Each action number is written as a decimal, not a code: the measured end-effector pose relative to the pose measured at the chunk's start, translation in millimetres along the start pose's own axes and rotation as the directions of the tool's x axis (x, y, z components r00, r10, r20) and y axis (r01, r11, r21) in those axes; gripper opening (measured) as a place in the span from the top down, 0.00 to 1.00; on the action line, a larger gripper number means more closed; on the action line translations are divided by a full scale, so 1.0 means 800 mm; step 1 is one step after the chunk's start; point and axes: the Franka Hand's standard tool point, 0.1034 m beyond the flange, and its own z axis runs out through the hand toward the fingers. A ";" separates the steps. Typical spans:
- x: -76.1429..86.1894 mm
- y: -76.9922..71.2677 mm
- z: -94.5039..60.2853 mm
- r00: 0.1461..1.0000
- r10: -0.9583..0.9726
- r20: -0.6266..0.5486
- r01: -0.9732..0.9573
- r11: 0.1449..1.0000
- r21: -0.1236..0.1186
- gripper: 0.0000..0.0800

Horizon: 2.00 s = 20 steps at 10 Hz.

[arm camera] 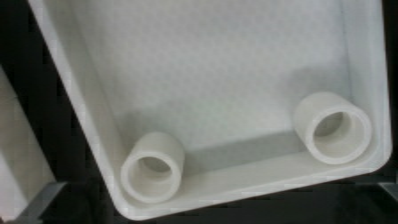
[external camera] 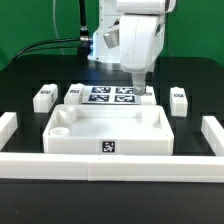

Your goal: Assemble desk

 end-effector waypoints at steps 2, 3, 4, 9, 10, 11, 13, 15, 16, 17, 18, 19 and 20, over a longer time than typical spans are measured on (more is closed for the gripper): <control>-0.004 -0.001 0.001 0.992 -0.124 0.001 0.124 0.992 -0.016 0.19; -0.006 -0.008 0.003 0.978 -0.209 0.001 0.209 0.978 -0.026 0.19; -0.008 -0.014 0.005 0.973 -0.231 0.001 0.231 0.973 -0.022 0.19; -0.024 -0.030 0.024 0.964 -0.267 -0.005 0.267 0.964 -0.010 0.19; -0.035 -0.049 0.040 0.966 -0.259 -0.005 0.259 0.966 0.027 0.19; -0.039 -0.057 0.050 0.967 -0.255 -0.008 0.255 0.966 0.039 0.19; -0.045 -0.072 0.079 0.969 -0.247 -0.015 0.247 0.966 0.074 0.19; -0.045 -0.084 0.098 0.970 -0.241 -0.019 0.242 0.965 0.105 0.19; -0.046 -0.086 0.100 0.971 -0.240 -0.019 0.240 0.965 0.108 0.19; -0.044 -0.086 0.100 0.973 -0.228 -0.017 0.229 0.967 0.108 0.19; -0.043 -0.087 0.100 0.977 -0.212 -0.014 0.212 0.971 0.113 0.34; -0.042 -0.087 0.100 0.980 -0.197 -0.012 0.197 0.974 0.114 0.34; -0.042 -0.086 0.100 0.980 -0.197 -0.012 0.197 0.974 0.113 0.51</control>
Offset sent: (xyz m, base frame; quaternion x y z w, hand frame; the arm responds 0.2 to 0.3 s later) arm -0.0380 0.0012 -0.0037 -0.0260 0.0127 -0.2541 0.9667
